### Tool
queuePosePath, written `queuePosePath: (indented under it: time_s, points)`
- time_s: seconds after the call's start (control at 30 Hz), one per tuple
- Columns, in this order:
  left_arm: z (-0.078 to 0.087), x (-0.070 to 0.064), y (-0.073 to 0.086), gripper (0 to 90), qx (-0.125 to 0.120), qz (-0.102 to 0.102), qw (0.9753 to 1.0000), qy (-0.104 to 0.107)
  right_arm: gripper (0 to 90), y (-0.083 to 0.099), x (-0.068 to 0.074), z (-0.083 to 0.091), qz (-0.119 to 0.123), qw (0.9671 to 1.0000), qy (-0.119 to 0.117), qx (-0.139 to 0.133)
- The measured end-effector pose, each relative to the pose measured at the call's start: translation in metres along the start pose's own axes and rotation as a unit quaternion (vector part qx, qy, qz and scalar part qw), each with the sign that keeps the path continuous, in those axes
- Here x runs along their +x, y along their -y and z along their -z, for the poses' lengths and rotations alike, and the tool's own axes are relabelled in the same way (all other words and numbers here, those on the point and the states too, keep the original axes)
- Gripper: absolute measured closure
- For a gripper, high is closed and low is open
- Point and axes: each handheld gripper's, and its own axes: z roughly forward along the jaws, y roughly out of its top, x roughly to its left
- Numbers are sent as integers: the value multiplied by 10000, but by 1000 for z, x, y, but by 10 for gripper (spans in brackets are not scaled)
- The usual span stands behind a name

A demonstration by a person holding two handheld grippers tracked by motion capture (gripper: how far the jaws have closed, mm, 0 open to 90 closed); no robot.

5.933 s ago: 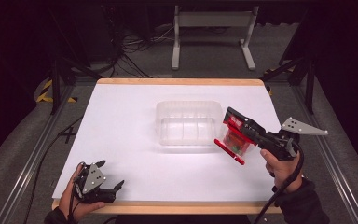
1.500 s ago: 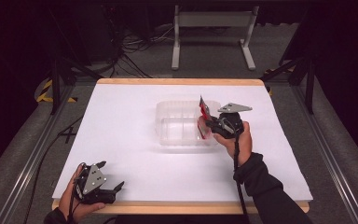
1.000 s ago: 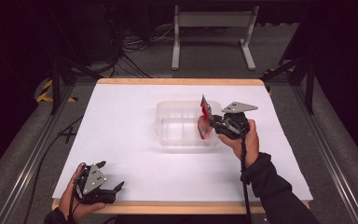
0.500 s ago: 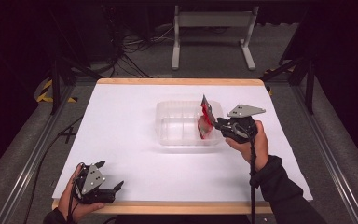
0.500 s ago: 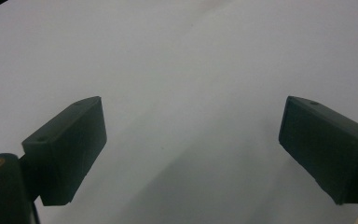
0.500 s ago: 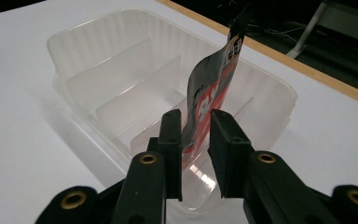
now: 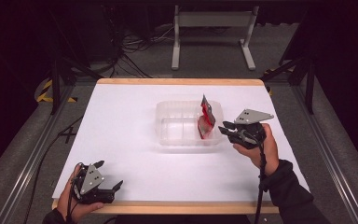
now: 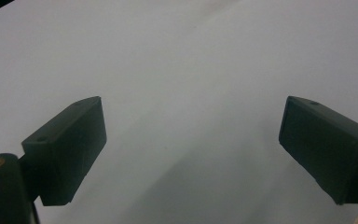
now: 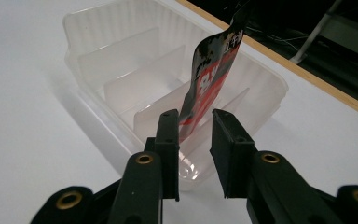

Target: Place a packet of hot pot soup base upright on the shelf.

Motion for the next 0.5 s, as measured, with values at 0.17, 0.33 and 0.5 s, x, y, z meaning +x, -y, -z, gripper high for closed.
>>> queuePosePath:
  time_s: [0.17,0.33,0.5]
  points:
    - [0,0,0,80,10,3,10000,-13,702,6,2,4,280,9996,-37,91]
    - [1,0,0,80,7,15,10000,-26,680,12,5,9,505,9985,-28,211]
    - [1,0,1,80,-4,33,10000,-27,644,19,6,11,708,9968,-59,353]
